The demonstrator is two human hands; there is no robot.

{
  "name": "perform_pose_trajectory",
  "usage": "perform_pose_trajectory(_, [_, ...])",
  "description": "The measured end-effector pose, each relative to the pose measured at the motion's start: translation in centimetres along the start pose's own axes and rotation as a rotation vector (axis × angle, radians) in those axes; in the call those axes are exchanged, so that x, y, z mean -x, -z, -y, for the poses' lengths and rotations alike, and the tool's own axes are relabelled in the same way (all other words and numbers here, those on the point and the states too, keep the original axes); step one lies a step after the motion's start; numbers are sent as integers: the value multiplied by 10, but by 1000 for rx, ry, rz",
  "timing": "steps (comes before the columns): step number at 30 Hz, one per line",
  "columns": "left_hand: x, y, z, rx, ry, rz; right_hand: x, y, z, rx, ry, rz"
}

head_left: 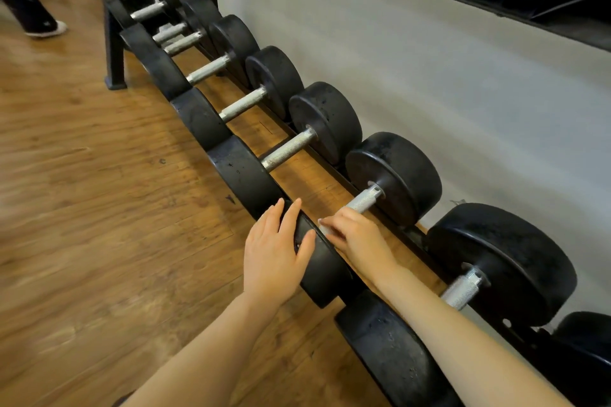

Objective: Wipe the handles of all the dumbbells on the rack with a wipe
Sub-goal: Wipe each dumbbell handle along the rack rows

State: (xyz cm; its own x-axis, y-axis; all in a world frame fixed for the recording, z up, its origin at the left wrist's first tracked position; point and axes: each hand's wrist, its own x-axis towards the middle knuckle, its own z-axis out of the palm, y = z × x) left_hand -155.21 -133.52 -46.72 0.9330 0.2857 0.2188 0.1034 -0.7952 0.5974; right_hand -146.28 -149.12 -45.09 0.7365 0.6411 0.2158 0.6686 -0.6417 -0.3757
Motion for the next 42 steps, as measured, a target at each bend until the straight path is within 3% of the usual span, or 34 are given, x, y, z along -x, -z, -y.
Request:
perform_pose_trajectory(8, [0, -8, 0, -12, -4, -93, 5, 4, -6, 16, -105, -38])
perform_pose_trajectory(14, [-2, -10, 1, 19, 3, -124, 2, 0, -2, 156, 54, 4])
perform_pose_trajectory(20, [-1, -13, 4, 82, -14, -151, -4, -6, -7, 18, -58, -42])
perform_pose_trajectory(24, [-2, -14, 6, 150, -25, -144, -6, -4, -4, 82, -56, 51])
perform_pose_trajectory(29, [-3, -15, 8, 170, -41, -139, -19, 0, -7, 84, -7, 38])
perform_pose_trajectory(35, [-2, -15, 7, 173, -35, -142, -21, 7, -9, 148, 98, 202])
perform_pose_trajectory(42, [-2, -15, 7, 171, -43, -155, -19, 7, -6, 124, 25, 314])
